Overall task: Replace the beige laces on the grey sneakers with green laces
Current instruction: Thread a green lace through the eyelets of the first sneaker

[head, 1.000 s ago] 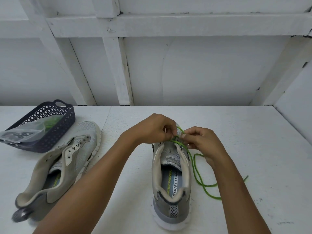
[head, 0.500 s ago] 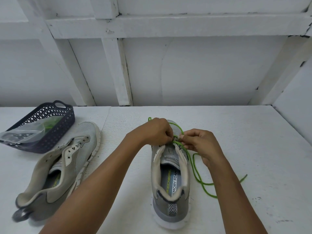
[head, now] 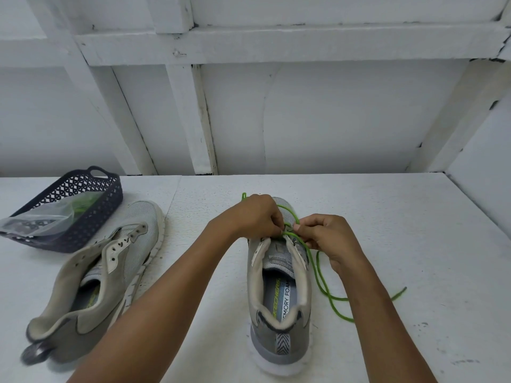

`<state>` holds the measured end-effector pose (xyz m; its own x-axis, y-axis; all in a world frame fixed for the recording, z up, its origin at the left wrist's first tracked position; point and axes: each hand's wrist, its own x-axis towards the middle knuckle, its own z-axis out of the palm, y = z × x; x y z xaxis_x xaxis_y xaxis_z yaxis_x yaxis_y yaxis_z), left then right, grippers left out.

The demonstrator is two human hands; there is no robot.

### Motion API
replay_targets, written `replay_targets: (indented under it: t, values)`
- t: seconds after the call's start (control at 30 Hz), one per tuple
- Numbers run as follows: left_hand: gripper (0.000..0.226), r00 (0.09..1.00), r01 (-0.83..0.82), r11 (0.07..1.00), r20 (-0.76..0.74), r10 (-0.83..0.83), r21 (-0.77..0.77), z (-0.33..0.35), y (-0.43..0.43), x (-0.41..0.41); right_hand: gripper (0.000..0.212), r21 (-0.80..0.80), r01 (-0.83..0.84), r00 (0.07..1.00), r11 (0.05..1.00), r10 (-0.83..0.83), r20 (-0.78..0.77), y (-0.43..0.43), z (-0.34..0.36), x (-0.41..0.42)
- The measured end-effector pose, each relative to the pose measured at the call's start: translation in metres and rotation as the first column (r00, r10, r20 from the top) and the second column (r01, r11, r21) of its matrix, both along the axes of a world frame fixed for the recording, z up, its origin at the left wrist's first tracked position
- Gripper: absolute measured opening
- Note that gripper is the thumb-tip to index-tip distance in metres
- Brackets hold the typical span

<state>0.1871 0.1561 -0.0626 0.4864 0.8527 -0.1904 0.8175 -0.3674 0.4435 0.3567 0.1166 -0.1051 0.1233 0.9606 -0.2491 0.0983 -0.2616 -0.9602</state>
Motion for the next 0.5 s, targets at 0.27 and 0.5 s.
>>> replay_targets:
  t: [0.27, 0.5]
  values:
    - [0.008, 0.992, 0.113, 0.982, 0.066, -0.104, -0.152, 0.01, 0.002, -0.016, 0.003, -0.016, -0.013, 1.0, 1.0, 0.014, 0.016, -0.002, 0.003, 0.0]
    - [0.017, 0.669, -0.156, 0.96, 0.69, 0.275, -0.232, 0.018, 0.0, -0.048, 0.008, -0.02, -0.032, 0.998, 0.999, 0.033, 0.053, 0.0, 0.002, -0.001]
